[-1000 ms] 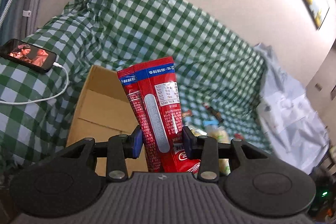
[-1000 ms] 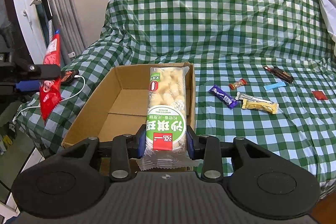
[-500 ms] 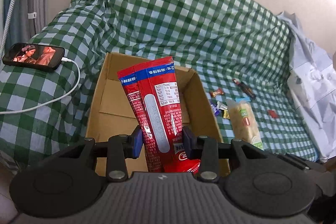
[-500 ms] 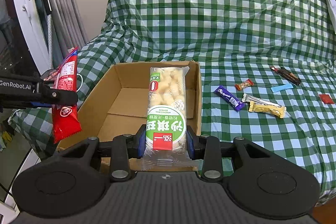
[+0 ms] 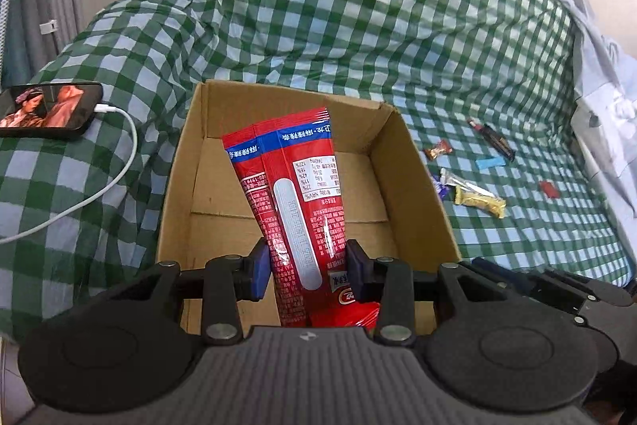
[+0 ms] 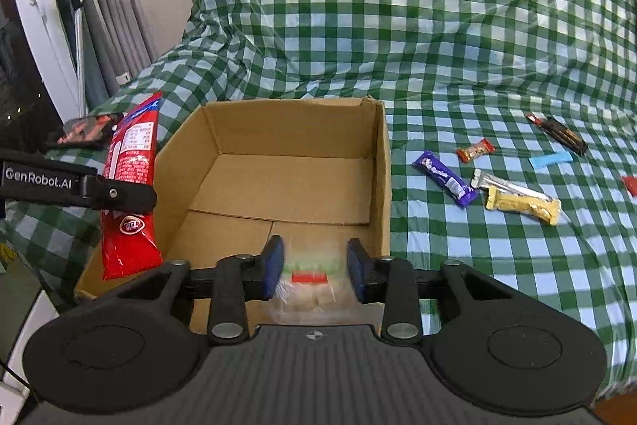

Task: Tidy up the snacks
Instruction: 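Carry the red wafer pack and cracker pack over the box with both tools, then open both tools to drop the red pack and cracker pack into the box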

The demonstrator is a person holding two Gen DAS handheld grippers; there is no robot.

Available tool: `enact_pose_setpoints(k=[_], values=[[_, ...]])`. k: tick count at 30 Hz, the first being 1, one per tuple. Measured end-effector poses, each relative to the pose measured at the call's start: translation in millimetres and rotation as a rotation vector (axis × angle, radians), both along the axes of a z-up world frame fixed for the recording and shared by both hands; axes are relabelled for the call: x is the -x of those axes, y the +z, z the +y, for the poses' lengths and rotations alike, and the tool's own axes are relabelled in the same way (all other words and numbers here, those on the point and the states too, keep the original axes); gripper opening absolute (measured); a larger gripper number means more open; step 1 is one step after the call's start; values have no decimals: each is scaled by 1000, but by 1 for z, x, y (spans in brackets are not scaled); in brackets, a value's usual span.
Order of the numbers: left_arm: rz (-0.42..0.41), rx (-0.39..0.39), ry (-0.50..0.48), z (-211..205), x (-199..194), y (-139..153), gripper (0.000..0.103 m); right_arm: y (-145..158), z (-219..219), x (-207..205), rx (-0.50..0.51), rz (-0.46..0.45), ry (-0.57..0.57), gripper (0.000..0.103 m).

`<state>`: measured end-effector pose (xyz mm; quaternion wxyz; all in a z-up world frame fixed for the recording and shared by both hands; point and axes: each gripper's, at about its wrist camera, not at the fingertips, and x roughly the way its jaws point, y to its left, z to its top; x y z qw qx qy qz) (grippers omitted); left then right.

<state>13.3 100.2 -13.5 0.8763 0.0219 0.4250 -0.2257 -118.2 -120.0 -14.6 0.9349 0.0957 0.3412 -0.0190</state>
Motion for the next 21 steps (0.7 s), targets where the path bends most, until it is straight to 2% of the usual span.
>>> enact_pose_setpoints(k=[1, 3, 5, 6, 7, 9, 10, 11, 13, 16, 21], values=[[6, -10, 1, -3, -5, -4, 43, -4, 0, -6, 4, 7, 5, 7], [14, -37, -8, -10, -15, -12, 45, -10, -3, -16, -5, 18, 4, 7], [26, -79, -23, -18, -22, -19, 55, -14, -7, -25, -25, 33, -6, 8], [33, -99, -18, -20, -26, -21, 84, -14, -9, -29, -38, 36, -9, 8], [38, -116, -2, -22, -29, -23, 102, -14, -10, -31, -42, 34, -18, 8], [26, -113, 30, -19, -30, -23, 103, -15, -12, -31, -42, 32, -18, 11], [32, -112, 25, -19, -31, -23, 103, -15, -14, -31, -45, 35, -19, 20], [42, -119, 21, -18, -31, -23, 103, -15, -16, -31, -49, 40, -28, 35], [48, -137, 35, -15, -28, -23, 103, -16, -21, -28, -62, 57, -58, 50], [38, -164, 64, -5, -19, -20, 103, -17, -28, -18, -71, 75, -84, 53], [69, -142, 101, 18, 2, -17, 103, -15, -33, 6, -42, 93, -122, 59]])
